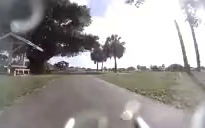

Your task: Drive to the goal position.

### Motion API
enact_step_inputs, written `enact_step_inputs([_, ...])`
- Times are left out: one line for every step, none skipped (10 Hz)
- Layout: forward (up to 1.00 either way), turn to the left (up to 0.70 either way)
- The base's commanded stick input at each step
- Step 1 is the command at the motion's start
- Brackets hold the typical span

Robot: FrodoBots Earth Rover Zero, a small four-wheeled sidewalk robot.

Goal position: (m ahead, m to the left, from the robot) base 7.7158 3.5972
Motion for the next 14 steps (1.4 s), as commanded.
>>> enact_step_inputs([0.84,0.06])
enact_step_inputs([0.84,0.06])
enact_step_inputs([0.84,0.06])
enact_step_inputs([0.84,0.06])
enact_step_inputs([0.84,0.06])
enact_step_inputs([0.84,0.06])
enact_step_inputs([0.84,0.06])
enact_step_inputs([0.84,0.06])
enact_step_inputs([0.84,0.06])
enact_step_inputs([0.84,0.06])
enact_step_inputs([0.84,0.06])
enact_step_inputs([0.84,0.06])
enact_step_inputs([0.84,0.06])
enact_step_inputs([0.84,0.06])
